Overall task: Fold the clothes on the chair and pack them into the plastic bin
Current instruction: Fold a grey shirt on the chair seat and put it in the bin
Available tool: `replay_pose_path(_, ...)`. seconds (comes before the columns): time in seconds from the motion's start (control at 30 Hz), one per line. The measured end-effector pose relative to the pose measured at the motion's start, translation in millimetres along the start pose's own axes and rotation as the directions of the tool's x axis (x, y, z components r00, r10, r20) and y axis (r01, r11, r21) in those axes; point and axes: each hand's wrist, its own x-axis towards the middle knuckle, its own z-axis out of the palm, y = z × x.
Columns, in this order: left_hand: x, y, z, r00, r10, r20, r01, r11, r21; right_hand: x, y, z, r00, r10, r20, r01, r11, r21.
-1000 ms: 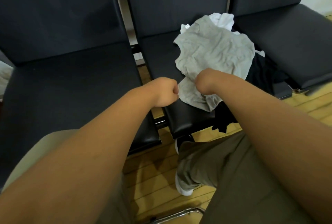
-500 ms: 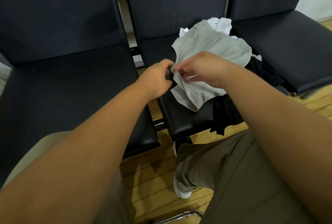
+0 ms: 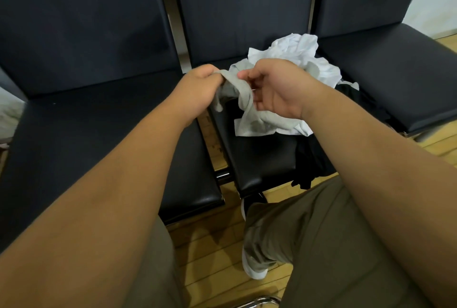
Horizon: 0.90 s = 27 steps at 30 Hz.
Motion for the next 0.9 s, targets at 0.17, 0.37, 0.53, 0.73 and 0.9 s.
replay_pose_path(0.17, -15, 11, -17, 0.999, 0.046, -0.015, -0.047, 0.994, -0.094, -8, -13, 7, 0.997, -0.067, 0.036, 0.067, 0.998, 0.021)
replay_pose_path(0.37, -46, 25, -48, 0.999, 0.034, 0.003, -0.034, 0.995, -0.097, -26, -11, 32, 0.98, -0.193, 0.043, 0.163, 0.666, -0.728)
replay_pose_path(0.53, -73, 30, -94, 0.999, -0.038, -0.029, 0.032, 0.979, -0.202, -26, -8, 60, 0.95, -0.311, -0.004, 0.169, 0.529, -0.832)
replay_pose_path(0.73, -113, 25, -162, 0.972, -0.171, -0.159, 0.077, 0.878, -0.472, -7, -1, 92, 0.934, -0.356, -0.02, 0.119, 0.364, -0.924)
replay_pose_path(0.9, -149, 16, -203, 0.868, -0.295, -0.4, -0.001, 0.804, -0.595, 5, 5, 119, 0.937, -0.349, -0.009, 0.102, 0.3, -0.949)
